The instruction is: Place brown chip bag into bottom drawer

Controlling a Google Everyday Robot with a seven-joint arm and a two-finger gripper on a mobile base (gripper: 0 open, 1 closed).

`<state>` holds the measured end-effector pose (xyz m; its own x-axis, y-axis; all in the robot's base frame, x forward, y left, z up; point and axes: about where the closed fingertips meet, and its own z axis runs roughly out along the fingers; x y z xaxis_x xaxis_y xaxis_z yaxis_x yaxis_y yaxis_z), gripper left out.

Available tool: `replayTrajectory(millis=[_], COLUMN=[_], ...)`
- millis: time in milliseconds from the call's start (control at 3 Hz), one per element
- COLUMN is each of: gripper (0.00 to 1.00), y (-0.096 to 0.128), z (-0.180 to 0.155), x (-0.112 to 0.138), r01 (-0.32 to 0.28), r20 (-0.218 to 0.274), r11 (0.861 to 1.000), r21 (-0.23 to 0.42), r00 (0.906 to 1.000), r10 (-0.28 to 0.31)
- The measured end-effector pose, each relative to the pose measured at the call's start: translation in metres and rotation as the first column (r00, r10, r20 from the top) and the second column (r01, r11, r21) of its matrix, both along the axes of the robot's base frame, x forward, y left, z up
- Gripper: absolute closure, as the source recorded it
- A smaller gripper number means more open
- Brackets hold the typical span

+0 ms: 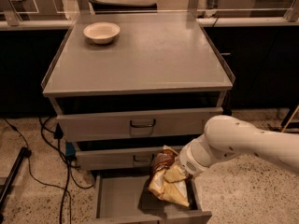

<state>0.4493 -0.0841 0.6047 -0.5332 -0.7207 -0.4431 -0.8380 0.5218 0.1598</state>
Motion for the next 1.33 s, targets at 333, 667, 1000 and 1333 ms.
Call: replayTrajectory(millis=[333,667,1000,1333], gripper=[1.0,1.0,1.0,1.0], y=[-0.001,0.015,0.023,0.024], z=[-0.045,-0.097,-0.122,-0.13], x=[0.006,0.008,0.006,0.004], r01=[0.017,-0.041,-0.15,-0.208], r20=[-0.057,-0.103,-0.073,-0.033], r11=[1.0,0.992,0.961,0.952], r21=[0.005,0.117,0.233,0.225], r00=[0.9982,0.9932,0.9825,0.9747], r10=[-0.017,0.053,0.171,0.221])
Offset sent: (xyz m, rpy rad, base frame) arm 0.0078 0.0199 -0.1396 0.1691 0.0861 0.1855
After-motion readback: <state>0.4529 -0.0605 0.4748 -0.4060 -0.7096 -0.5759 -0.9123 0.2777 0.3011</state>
